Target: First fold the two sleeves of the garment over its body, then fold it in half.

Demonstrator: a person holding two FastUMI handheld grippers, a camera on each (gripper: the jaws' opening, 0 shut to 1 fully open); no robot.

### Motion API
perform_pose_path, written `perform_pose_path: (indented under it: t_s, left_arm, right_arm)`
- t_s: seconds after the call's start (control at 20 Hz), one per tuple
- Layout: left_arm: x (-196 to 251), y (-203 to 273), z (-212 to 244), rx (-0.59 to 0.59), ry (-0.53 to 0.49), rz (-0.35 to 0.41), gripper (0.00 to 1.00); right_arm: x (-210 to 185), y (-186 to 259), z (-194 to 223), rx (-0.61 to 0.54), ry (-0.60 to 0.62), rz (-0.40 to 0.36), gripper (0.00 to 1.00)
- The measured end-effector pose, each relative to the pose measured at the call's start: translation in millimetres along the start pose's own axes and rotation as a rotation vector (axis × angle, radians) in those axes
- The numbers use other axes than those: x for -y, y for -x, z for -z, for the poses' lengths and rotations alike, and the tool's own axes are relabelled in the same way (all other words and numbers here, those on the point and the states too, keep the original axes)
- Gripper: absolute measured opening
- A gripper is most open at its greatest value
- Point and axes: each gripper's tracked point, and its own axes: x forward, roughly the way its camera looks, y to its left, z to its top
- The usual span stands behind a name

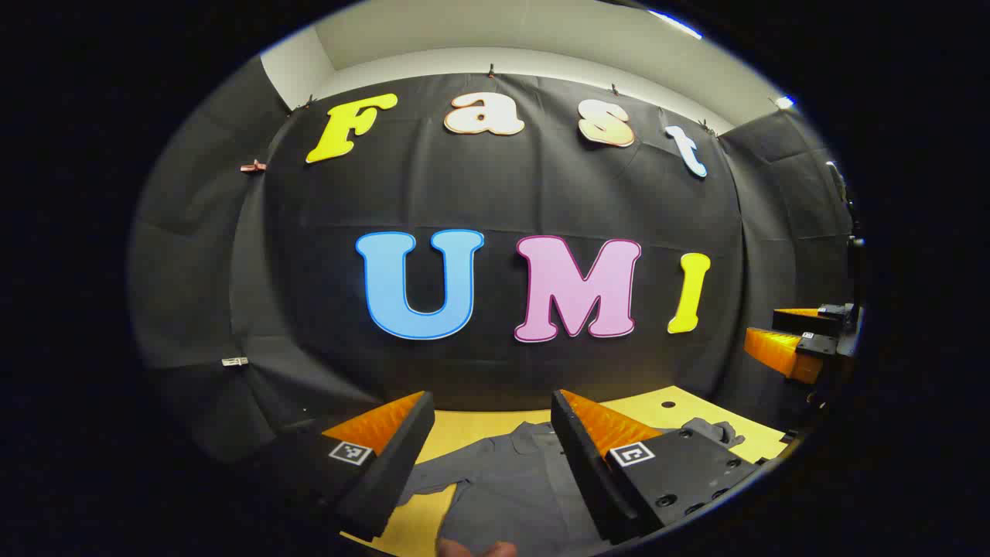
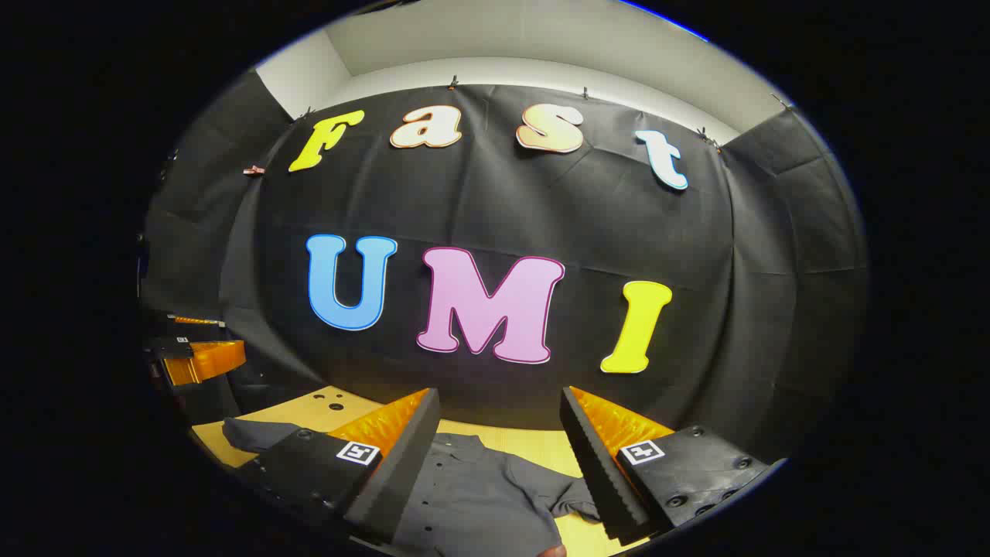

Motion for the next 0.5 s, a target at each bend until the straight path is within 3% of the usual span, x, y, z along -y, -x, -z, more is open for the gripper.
perform_pose_path:
  t_s: [0.5]
  left_arm:
    - [26.3,-15.8,5.6,-0.016,-0.036,0.014,0.95]
  right_arm:
    - [25.8,-13.2,9.6,-0.015,-0.022,0.019,0.92]
